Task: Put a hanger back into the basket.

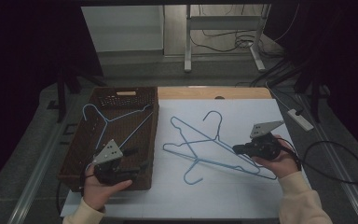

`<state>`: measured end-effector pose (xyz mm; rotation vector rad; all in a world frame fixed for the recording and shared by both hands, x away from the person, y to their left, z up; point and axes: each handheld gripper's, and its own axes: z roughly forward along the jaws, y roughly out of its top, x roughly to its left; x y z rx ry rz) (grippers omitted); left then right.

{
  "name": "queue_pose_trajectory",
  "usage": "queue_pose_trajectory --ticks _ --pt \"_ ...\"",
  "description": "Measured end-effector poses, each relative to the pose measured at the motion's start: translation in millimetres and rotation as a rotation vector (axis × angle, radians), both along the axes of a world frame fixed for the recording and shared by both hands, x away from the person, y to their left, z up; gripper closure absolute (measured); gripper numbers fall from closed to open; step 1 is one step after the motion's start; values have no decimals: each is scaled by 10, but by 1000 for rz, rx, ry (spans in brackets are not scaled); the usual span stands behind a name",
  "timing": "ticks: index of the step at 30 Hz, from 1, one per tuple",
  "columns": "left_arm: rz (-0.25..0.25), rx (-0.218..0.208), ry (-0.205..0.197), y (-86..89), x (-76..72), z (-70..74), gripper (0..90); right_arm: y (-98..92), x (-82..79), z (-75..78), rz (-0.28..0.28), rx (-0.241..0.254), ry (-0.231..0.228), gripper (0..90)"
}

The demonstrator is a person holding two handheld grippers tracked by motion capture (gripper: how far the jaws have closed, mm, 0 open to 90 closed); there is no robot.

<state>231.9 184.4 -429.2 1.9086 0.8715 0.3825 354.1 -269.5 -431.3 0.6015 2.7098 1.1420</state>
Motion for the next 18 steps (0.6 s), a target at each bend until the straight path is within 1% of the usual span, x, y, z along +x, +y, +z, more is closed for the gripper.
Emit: queue_pose_trajectory --ticks 8,13,18 --pt "-7 3 -5 -38 14 19 346 -52 -15 28 1 36 8 880" --pt "-12 8 -6 -66 26 23 347 -71 -20 46 4 44 8 880" --pt "-19 12 -7 -105 50 35 347 -99 -36 88 9 65 12 880"
